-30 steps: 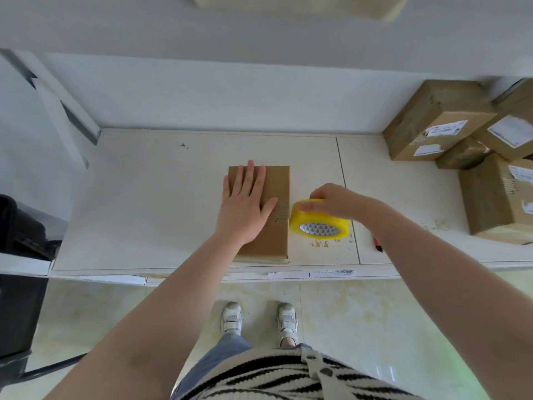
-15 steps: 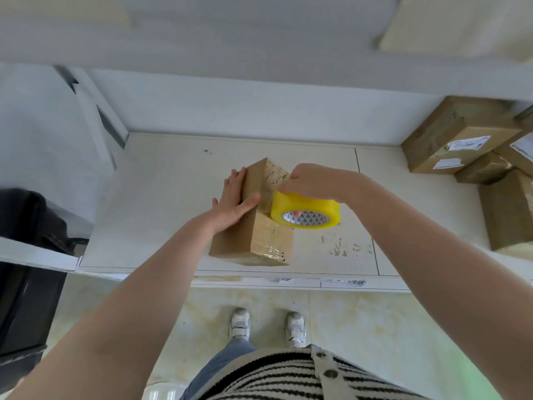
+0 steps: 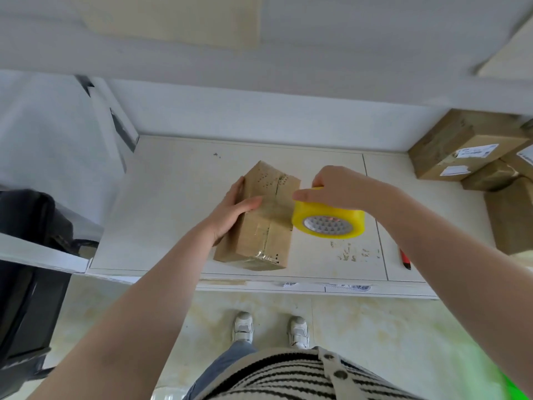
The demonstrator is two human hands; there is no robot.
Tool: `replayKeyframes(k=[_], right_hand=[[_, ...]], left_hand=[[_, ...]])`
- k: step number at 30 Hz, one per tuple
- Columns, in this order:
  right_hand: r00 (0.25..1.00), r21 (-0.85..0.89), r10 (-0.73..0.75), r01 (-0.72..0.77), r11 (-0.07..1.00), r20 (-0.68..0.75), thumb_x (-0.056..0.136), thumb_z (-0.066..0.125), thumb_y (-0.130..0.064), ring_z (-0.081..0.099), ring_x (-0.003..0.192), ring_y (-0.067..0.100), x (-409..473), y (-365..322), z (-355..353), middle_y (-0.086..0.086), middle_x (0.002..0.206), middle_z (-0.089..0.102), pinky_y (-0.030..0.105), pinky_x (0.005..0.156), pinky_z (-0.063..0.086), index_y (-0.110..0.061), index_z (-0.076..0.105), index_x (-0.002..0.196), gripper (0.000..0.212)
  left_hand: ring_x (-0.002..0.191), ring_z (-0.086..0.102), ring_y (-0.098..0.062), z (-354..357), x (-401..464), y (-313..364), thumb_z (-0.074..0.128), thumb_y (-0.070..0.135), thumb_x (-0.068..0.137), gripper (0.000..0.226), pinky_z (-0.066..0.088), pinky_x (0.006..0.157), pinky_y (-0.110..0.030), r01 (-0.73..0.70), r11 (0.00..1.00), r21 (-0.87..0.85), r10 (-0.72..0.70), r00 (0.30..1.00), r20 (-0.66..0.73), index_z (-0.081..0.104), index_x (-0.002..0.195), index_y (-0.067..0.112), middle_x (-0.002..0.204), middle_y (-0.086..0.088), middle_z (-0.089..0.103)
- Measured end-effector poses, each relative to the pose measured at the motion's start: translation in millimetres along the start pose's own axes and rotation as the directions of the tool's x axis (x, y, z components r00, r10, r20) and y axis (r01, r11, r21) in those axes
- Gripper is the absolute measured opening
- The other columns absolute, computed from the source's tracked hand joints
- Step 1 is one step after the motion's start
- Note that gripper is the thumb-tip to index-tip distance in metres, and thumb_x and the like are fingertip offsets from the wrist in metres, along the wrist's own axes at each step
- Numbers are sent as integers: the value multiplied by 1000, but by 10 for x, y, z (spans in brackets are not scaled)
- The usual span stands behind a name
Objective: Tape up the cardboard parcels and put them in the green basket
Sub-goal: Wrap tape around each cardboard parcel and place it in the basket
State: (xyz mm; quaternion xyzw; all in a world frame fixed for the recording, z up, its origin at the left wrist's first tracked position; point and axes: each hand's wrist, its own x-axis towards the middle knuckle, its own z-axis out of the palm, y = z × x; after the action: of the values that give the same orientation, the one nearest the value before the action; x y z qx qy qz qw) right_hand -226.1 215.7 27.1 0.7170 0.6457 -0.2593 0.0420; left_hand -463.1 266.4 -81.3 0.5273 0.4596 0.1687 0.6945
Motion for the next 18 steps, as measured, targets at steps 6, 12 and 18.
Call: replayKeyframes(k=[6,12,18], right_hand=[[998,-44,52,-52,998,-19,79,56,-74,48,49,12,67,107,316,-5,51,48,26,50,31,-18,50,55,61],[992,77,122,-125,989,35,75,60,-74,52,51,14,217,276,625,-5,49,51,26,52,35,-20,54,52,59],[983,232,151,-171,958,103,60,58,-87,59,59,15,244,287,770,-3,57,59,27,54,38,-20,60,60,67]], left_hand=[[131,52,-19,-179,-138,-300,66,66,72,89,49,99,-43,108,994,13,-107,993,-57,39,149,32,145,3,53],[104,69,-12,-150,-173,-258,61,60,83,43,53,93,-44,78,997,12,-78,997,1,66,117,35,111,8,74],[109,68,-15,-140,-181,-238,58,54,91,42,52,98,-48,102,995,-14,-102,994,26,63,125,28,115,4,73]])
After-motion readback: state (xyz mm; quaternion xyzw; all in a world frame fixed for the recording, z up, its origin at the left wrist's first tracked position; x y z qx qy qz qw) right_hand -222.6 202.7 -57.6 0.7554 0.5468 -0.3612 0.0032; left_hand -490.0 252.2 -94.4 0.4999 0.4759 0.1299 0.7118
